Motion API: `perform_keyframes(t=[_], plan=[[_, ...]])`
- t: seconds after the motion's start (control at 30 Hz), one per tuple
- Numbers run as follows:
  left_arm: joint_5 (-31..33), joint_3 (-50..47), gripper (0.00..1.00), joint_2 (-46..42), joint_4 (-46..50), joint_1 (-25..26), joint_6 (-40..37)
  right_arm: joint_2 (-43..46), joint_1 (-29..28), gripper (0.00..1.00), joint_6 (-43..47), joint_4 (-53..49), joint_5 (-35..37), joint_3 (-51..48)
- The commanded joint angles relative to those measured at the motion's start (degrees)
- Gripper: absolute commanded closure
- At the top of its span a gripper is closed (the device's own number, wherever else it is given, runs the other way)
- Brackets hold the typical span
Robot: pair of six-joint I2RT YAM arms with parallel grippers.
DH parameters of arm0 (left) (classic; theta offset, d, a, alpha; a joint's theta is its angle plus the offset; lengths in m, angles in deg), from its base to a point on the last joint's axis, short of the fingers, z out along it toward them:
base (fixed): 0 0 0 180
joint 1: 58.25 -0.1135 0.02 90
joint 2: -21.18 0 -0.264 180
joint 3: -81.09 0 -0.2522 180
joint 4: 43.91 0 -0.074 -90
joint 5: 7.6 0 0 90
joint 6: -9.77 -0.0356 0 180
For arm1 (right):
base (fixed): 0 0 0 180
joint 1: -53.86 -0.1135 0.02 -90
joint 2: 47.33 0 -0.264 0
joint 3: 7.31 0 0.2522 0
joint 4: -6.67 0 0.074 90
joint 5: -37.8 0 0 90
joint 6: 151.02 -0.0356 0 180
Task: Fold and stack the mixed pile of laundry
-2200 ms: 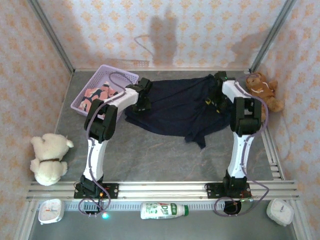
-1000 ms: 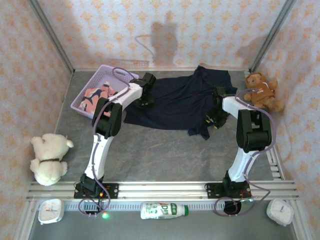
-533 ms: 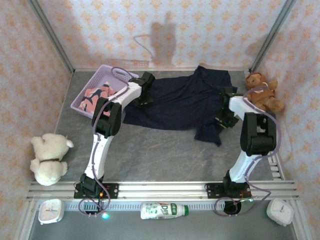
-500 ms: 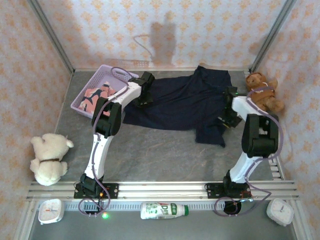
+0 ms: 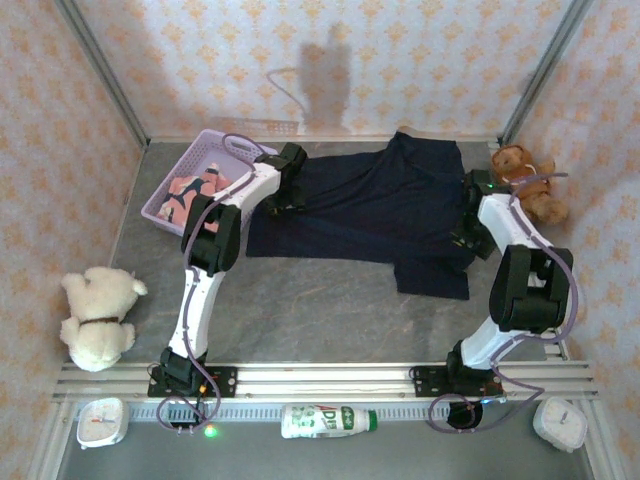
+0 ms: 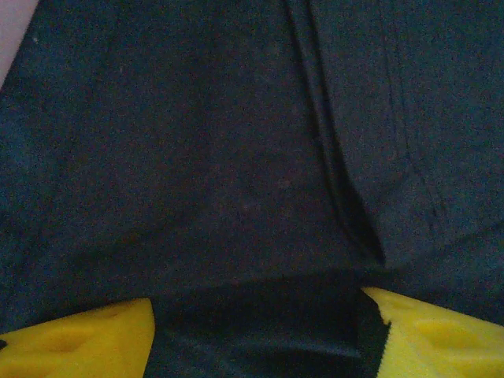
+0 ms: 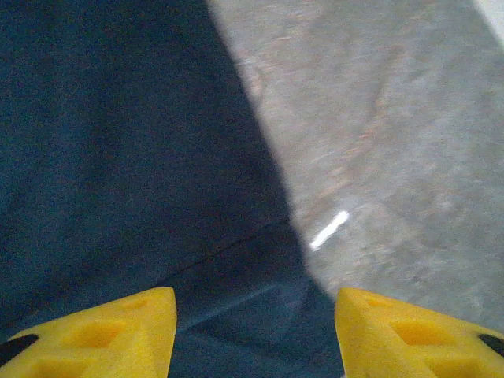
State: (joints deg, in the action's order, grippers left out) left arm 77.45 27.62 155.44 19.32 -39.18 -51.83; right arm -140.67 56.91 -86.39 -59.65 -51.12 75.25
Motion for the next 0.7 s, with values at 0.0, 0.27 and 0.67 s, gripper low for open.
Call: perform_keyframes(t=[0.0, 0.27, 0.67], plan=[[-0.68, -2.52, 0.30, -8.15, 4.29, -0.57, -2.46, 1.03, -6.39, 0.43, -2.90, 2.73, -4.29, 1.19], [-1.21, -21.53, 0.35, -21.13, -3.19, 0.82, 0.45, -5.65, -16.34, 0.51, -7.55, 7.96, -8.65, 0.66], [4.80, -32.34, 0.64, -17.20, -11.16, 1.50, 5.95, -4.70, -20.31, 0.67, -8.08, 9.97, -8.74, -12.22]])
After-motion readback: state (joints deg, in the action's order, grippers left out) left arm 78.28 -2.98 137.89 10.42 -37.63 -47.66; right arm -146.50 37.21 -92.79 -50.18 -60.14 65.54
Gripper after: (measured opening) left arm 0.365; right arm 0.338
